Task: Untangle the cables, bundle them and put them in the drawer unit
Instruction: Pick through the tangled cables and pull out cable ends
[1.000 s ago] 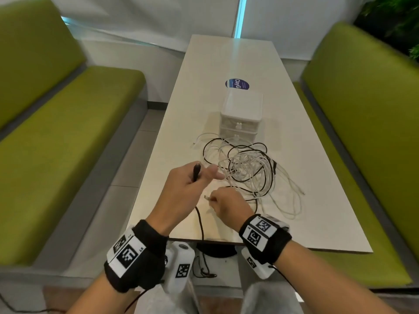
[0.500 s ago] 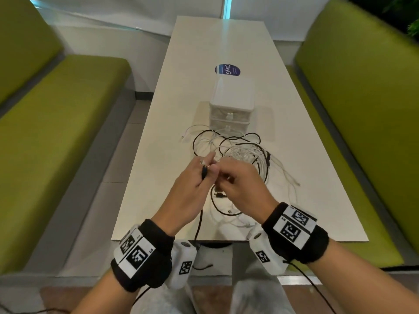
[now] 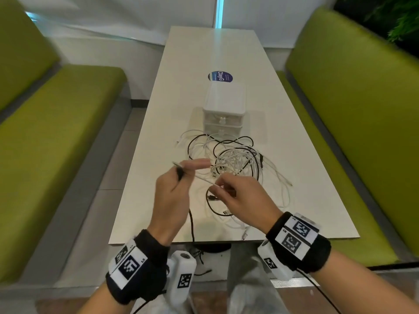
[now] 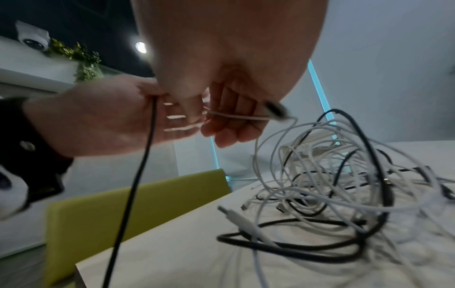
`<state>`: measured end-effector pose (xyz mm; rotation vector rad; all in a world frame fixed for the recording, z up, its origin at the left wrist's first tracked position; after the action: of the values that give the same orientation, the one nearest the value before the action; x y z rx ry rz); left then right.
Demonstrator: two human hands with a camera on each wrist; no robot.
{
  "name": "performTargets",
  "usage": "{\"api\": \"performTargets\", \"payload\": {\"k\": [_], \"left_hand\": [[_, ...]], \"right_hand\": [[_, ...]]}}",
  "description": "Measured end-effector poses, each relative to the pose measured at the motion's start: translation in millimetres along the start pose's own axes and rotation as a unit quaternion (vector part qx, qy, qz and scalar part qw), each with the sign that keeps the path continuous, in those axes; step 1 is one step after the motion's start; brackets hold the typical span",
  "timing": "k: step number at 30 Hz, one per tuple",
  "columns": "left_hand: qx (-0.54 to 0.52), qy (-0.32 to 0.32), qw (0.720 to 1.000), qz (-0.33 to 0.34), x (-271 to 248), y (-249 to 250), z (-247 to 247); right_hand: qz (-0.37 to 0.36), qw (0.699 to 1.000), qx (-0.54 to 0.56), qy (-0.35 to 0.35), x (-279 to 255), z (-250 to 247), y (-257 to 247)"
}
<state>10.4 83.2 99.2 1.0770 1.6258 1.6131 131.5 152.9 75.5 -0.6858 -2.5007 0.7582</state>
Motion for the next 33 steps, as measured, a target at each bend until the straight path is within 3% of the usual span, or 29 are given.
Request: {"api": "performTargets", "payload": {"k": [2,5,8,10,14,19,23,29,33], "left_hand": [[-0.066,0.015,0.997,0.022,-1.5,17.4,-9.7],[-0.143,-0.036,0.989,-0.010,-1.9,28.3,-1.9],[0.011,-0.092,0.996,-0.013,-4.1,24.4,21.4],[0.071,-0.095,0.993,0.009,0.1,18.2,28.0],[0.101,-0.062,0.993,0.010,13.5,0.7,24.4],[0.173,-0.103,0.979,-0.041,15.6,-11.3,40.4],[0.195,-0.097,0.975,-0.047,21.4,-16.9,42.4],[0.336,-0.168,0.926,0.026,19.4,-28.1,69.3],[0.379,-0.171,0.909,0.017,19.5,-44.5,68.4]], "right_hand": [[-0.022,0.997,-0.071,-0.015,-3.5,-1.4,2.8],[-0.048,0.993,-0.111,-0.015,-4.7,-4.4,4.3],[-0.056,0.994,-0.090,-0.009,1.1,-5.6,3.5],[-0.073,0.994,-0.082,-0.013,3.9,-7.5,-4.0],[-0.070,0.992,-0.099,-0.019,3.4,-9.3,-2.8],[-0.081,0.991,-0.102,-0.004,5.3,-12.3,-1.4],[-0.131,0.989,-0.065,0.011,-8.2,-11.8,-16.6],[-0.186,0.979,0.007,0.080,-25.6,-22.8,-29.8],[-0.203,0.976,0.021,0.074,-26.5,-21.4,-33.5]]}}
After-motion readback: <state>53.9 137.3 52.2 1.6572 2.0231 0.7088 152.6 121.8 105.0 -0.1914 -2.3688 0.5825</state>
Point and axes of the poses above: each hand's wrist, its own x-axis towards the middle knuckle, its own z-axis out of the palm, y = z × x, the point moved 10 cm from there along x, towards the middle knuckle, and after that the axes turned 7 degrees about -z, right-handed, at the moved point
